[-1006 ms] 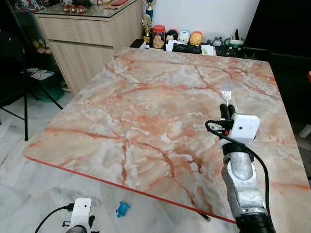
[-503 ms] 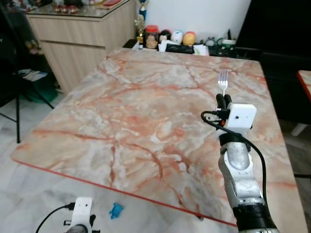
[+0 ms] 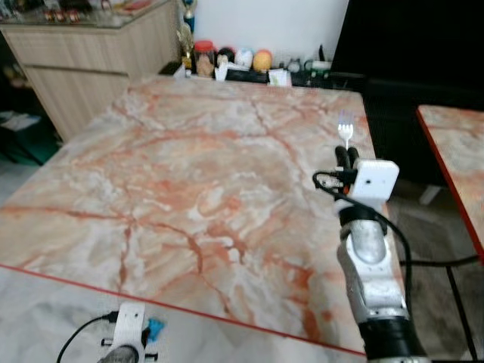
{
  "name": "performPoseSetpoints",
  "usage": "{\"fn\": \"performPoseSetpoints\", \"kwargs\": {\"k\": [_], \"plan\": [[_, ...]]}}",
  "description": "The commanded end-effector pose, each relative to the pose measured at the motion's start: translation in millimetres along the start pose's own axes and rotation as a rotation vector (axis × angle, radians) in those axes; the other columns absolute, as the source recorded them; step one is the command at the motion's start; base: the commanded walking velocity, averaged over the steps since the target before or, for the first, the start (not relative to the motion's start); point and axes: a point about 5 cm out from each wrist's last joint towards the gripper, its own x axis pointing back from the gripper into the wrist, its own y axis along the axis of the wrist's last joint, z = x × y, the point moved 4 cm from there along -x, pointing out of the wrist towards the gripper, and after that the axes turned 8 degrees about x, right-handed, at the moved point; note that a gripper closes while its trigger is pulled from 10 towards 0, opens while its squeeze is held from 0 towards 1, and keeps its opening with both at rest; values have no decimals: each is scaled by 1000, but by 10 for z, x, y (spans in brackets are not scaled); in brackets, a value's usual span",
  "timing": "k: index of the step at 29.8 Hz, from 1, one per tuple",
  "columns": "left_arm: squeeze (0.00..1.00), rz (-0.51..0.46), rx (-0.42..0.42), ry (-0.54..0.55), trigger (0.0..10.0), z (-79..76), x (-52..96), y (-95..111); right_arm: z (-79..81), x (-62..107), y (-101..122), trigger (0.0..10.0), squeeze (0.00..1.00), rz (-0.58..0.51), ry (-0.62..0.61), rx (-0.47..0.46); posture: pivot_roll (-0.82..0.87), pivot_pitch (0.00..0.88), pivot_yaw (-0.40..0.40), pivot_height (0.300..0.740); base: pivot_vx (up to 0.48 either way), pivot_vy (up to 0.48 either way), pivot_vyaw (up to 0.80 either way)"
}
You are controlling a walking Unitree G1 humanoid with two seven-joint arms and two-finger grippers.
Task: Setting the table
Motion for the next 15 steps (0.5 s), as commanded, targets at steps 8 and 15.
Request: {"fn": "performPoseSetpoints", "kwargs": {"k": [8,15], "plan": [[0,-7,19,-5,10000,-35,-7,23,-15,17,17,10000,0,-4,0,-5,40,0,17,740,0,-254,-610],[0,-6,20,-5,10000,-34,-5,16,2,36,29,10000,0,-11,-2,-9,40,0,17,740,0,-254,-74]]}}
